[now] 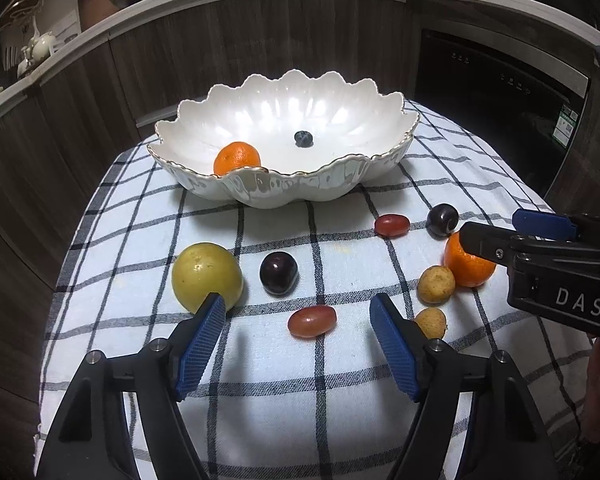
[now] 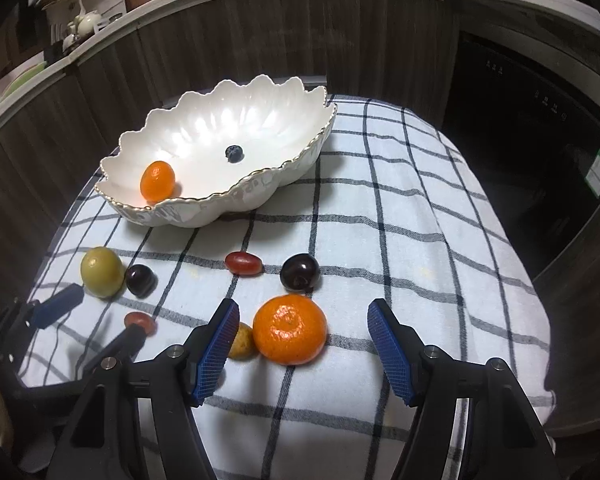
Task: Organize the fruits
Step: 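Grasp the second mandarin with the right gripper while the left gripper grasps the red grape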
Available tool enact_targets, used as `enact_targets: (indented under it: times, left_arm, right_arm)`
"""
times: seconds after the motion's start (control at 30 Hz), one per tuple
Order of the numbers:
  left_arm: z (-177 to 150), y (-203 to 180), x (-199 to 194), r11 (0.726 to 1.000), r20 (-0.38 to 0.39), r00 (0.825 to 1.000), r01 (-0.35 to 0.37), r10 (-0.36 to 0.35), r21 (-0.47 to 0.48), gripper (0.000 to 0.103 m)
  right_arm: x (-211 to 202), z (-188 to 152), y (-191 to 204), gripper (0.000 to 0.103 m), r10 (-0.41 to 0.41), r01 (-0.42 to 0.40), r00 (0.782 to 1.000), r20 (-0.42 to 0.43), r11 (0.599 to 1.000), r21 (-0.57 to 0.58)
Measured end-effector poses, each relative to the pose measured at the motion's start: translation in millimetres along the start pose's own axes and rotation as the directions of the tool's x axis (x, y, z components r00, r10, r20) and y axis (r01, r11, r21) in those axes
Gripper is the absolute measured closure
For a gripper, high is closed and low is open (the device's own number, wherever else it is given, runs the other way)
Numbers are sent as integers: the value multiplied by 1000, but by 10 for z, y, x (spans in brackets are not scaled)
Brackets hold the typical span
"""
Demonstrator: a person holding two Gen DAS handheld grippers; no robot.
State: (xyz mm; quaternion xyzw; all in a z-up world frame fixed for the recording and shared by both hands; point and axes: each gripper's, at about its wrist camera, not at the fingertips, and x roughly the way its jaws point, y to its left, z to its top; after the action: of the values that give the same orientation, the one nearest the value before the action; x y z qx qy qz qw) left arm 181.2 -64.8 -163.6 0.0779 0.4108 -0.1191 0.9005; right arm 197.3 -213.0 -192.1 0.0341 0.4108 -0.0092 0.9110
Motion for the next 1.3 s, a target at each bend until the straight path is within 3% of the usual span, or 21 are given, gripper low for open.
enact_targets:
  times: [0.17,0.57,0.77,0.97,1.3]
  left_arm:
    - [-13,-29,58,1000,-8,1000,6,-6,-8,31]
    - [-49,-26,222,999,-54,998,22,-24,-41,48]
    - [-63,-24,269,998,-67,997,38,-41,-50,56]
    - [-54,-51,259,998,-65,996,55,-58,-39,75]
    - [-21,-62,153,998,-43,998,47,-48,-29,75]
  right_arm:
    - [87,14,-4,36,18,-18,1000,-18,999,34]
    - [246,20,-46,37,39,-34,998,-51,996,88]
    - [340,-5,-49,54,68,-59,995,-79,993,106]
    - [341,-23,-53,59,88,-79,993,-78,990,114]
    - [248,-5,-62,60,91,-83,994,-60,990,118]
